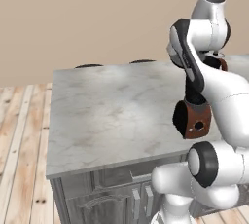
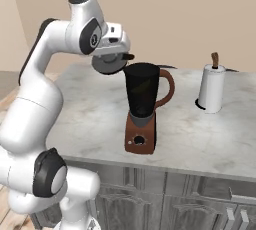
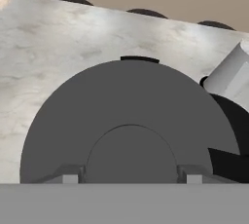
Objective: Grab the onion and lemon wedge from the fridge, place them in the blender, close the lid, and turn on the blender to create a marinade.
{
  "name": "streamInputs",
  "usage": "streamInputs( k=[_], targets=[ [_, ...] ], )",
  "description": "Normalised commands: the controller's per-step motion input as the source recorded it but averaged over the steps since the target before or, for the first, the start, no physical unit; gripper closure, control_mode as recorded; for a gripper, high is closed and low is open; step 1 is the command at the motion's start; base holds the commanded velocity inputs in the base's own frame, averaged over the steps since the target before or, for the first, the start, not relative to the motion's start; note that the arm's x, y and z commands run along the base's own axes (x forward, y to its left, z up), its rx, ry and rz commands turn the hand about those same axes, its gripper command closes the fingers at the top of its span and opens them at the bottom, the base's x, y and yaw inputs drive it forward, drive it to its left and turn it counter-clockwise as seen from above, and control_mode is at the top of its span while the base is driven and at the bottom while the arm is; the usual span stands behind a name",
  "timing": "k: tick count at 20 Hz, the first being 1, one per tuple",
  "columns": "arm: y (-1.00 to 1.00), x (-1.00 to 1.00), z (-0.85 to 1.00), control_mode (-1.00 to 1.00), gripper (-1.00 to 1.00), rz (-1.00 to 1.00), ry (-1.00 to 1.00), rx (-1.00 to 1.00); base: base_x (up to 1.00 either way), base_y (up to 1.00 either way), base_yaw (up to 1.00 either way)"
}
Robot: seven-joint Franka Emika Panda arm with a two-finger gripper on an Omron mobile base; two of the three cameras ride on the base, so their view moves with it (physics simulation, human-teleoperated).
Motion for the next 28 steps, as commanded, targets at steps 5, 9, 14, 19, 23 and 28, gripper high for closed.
streamInputs(
  k=[5,9,14,19,23,28],
  targets=[
    [-0.55,0.14,0.19,-1.00,1.00,0.00,0.14,0.02,0.00,0.00,0.00],
    [-0.41,0.09,0.12,-1.00,1.00,0.00,0.25,0.00,0.00,0.00,0.00],
    [-0.43,0.04,0.05,-1.00,1.00,0.00,0.25,0.00,0.00,0.00,0.00],
    [-0.01,0.03,0.00,-1.00,1.00,0.00,0.02,0.00,0.00,0.00,0.00],
    [-0.12,0.21,-0.18,-1.00,1.00,0.00,-0.02,0.00,0.00,0.00,0.00],
    [-0.19,0.16,-0.40,-1.00,1.00,0.00,-0.08,0.00,0.00,0.00,0.00]
  ],
)
